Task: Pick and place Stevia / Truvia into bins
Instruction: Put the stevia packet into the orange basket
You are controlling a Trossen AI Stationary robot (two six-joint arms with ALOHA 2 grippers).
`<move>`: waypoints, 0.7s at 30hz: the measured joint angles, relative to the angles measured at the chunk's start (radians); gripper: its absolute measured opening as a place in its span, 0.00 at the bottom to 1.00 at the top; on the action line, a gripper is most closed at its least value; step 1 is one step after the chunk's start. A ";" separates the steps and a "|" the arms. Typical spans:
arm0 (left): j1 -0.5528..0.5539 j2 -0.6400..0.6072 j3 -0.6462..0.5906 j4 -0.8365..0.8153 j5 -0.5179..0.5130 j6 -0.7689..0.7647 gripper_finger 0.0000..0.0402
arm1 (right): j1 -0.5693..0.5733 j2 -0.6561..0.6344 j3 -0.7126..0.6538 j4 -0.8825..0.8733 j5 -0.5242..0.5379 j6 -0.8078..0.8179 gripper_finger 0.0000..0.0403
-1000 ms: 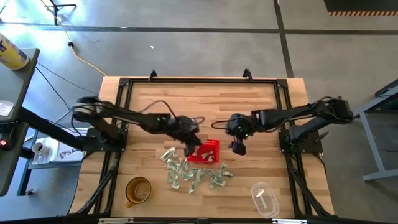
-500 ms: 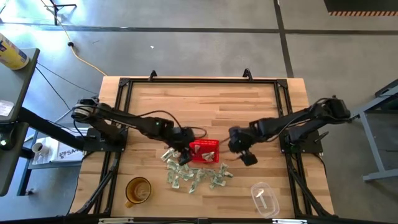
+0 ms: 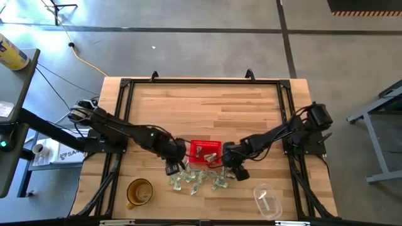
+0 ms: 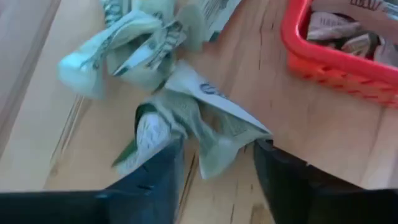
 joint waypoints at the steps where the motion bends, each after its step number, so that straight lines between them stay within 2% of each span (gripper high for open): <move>1: -0.009 0.000 0.000 -0.027 -0.014 0.000 0.43 | 0.000 0.003 0.001 0.002 0.005 0.007 0.41; 6: -0.030 0.000 0.000 -0.103 -0.043 0.002 0.40 | -0.005 0.009 0.010 -0.021 -0.006 0.120 0.23; 10: -0.026 0.000 -0.012 -0.117 -0.032 0.059 0.38 | -0.015 0.007 0.082 -0.200 -0.083 0.219 0.03; 15: -0.027 0.000 -0.103 -0.092 -0.045 0.093 0.36 | 0.000 -0.046 0.252 -0.440 -0.050 0.258 0.02; 21: -0.027 -0.076 -0.309 0.053 -0.031 0.006 0.36 | -0.052 -0.086 0.491 -0.628 0.110 0.275 0.00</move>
